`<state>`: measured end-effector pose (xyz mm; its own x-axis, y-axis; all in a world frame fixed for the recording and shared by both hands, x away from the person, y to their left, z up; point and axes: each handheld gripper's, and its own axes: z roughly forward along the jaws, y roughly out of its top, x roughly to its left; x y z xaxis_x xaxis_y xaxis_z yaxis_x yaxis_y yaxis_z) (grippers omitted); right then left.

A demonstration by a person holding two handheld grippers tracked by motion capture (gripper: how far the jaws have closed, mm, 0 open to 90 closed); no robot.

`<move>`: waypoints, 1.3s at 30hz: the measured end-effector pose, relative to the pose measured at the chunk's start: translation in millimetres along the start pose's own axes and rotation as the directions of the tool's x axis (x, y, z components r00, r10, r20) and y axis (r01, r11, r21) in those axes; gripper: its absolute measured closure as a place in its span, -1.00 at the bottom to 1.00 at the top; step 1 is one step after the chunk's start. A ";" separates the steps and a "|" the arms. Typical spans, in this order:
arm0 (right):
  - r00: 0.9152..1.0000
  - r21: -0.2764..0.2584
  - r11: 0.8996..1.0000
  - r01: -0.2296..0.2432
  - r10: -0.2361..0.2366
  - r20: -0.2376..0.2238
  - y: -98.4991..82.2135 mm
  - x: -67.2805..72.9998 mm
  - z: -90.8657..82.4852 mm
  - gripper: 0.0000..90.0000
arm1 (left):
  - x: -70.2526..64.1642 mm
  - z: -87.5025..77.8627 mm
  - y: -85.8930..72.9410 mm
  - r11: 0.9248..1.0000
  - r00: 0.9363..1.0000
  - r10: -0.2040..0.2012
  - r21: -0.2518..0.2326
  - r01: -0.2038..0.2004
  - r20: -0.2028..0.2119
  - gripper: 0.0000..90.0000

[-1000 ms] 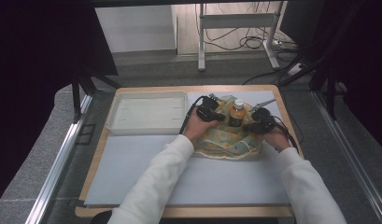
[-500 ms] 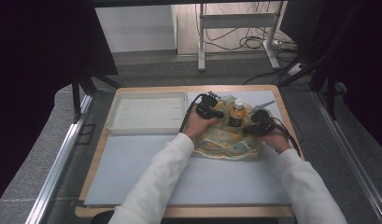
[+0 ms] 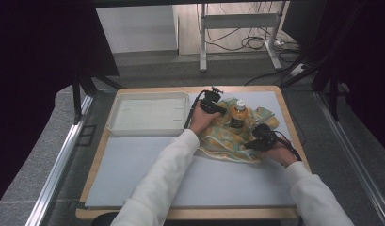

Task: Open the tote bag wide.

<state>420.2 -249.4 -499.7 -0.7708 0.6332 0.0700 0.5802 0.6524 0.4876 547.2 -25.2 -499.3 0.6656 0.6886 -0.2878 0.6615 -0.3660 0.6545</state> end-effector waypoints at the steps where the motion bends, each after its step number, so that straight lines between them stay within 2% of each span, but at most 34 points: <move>1: 1.000 0.000 1.000 0.006 -0.006 0.002 0.1 0.7 0.0 0.98 | 0.0 0.4 -0.6 1.000 1.000 0.000 0.002 0.000 0.003 1.00; 4: 1.000 -0.036 0.999 -0.010 0.010 0.003 4.4 -2.0 -8.7 0.98 | -4.6 -7.0 -1.7 1.000 1.000 0.022 -0.006 -0.022 0.019 1.00; 8: 0.999 -0.097 0.995 -0.028 0.029 0.016 13.9 -10.8 -29.7 0.98 | -16.3 -29.2 -1.6 0.998 0.997 0.055 -0.025 -0.053 0.062 0.99; 12: 0.998 -0.170 0.984 -0.056 0.061 0.024 21.7 -19.8 -50.3 0.98 | -30.5 -52.4 -6.0 0.994 0.992 0.104 -0.034 -0.101 0.072 0.97; 16: 0.996 -0.186 0.980 -0.067 0.075 0.038 30.5 -28.1 -58.5 0.98 | -39.8 -67.3 -16.9 0.993 0.990 0.120 -0.032 -0.118 0.070 0.98; 21: 0.994 -0.163 0.981 -0.105 0.109 0.018 41.8 -43.3 -46.1 0.98 | -47.0 -71.5 -35.6 0.991 0.988 0.131 -0.009 -0.130 0.082 0.99; 26: 0.992 -0.125 0.986 -0.115 0.119 0.031 57.1 -57.1 -22.3 0.98 | -46.3 -52.9 -52.8 0.991 0.989 0.119 0.054 -0.124 0.091 0.99; 31: 0.980 -0.123 0.972 -0.198 0.200 0.004 63.7 -82.8 -1.5 0.98 | -43.0 -39.6 -64.6 0.988 0.986 0.108 0.100 -0.122 0.130 1.00; 34: 0.976 -0.104 0.971 -0.215 0.218 0.019 67.5 -93.9 8.6 0.98 | -40.2 -38.7 -69.2 0.987 0.982 0.106 0.106 -0.123 0.156 1.00; 39: 0.963 -0.109 0.959 -0.260 0.266 0.045 70.7 -108.8 21.2 0.98 | -38.3 -39.2 -74.4 0.985 0.979 0.110 0.116 -0.131 0.169 1.00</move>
<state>550.6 -263.3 -491.3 -0.5757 0.8023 0.1577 0.7287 0.4159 0.5441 459.0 0.2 -509.6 0.7831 0.5283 -0.3281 0.6045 -0.5226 0.6013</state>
